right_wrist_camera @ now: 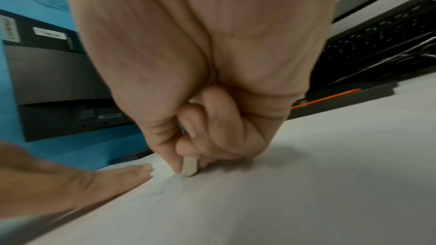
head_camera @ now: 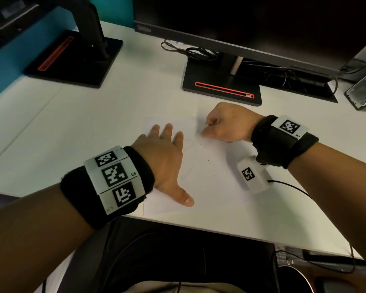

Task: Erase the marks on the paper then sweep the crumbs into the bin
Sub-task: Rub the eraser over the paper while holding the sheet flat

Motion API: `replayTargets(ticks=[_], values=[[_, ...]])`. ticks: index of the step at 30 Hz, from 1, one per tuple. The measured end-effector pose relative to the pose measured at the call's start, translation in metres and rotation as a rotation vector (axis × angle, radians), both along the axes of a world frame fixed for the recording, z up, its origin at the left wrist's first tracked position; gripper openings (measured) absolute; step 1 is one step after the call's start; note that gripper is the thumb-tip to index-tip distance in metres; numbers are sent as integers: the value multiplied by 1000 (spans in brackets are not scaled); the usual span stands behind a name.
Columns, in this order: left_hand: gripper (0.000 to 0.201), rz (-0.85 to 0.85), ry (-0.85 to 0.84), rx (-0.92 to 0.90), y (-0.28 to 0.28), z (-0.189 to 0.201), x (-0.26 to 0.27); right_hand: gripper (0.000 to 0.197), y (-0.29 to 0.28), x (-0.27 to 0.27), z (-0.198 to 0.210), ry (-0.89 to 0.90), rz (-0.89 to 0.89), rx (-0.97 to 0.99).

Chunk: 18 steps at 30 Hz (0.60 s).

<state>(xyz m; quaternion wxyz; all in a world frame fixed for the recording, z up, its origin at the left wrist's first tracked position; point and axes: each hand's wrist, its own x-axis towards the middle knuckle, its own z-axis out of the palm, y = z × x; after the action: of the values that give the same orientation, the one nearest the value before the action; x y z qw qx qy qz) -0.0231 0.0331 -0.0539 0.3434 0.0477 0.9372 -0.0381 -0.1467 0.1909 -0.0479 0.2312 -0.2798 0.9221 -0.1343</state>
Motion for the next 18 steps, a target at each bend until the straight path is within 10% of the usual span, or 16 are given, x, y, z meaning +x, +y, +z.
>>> replayTargets(ticks=[18], values=[[157, 4, -7, -15, 1, 0, -1, 37, -13, 4, -1, 21, 120, 13]])
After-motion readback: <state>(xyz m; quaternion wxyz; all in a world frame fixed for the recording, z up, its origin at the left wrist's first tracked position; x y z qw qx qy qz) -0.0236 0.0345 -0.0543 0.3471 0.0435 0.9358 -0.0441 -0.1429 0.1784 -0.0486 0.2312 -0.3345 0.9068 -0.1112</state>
